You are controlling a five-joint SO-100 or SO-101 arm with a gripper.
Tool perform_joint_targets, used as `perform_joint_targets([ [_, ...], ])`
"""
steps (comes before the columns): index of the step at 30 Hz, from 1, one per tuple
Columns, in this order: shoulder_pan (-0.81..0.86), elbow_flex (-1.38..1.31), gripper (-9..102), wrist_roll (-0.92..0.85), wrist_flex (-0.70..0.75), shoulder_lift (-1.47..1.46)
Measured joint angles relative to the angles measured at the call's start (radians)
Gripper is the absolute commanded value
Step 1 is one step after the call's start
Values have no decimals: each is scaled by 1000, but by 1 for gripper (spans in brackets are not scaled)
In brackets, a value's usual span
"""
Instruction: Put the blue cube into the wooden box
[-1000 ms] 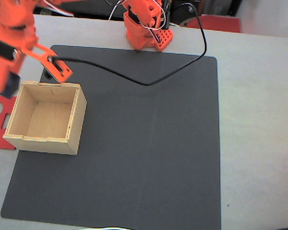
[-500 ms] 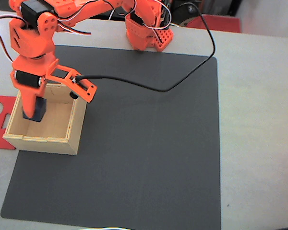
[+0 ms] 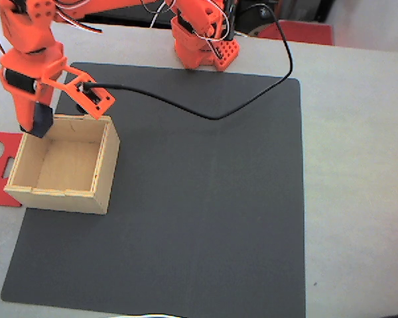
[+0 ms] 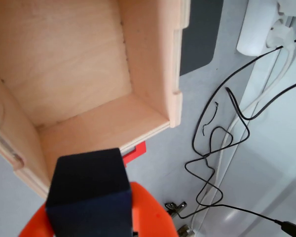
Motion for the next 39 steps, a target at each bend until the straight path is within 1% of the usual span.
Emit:
perform_joint_targets([
  [9, 5, 0, 0, -8, -78, -60],
  [30, -60, 0, 0, -8, -163, -255],
  [33, -58, 0, 4, -8, -169, -276],
  [36, -69, 0, 16, -15, -169, -295],
  [39, -74, 0, 21, -31, -169, -302],
])
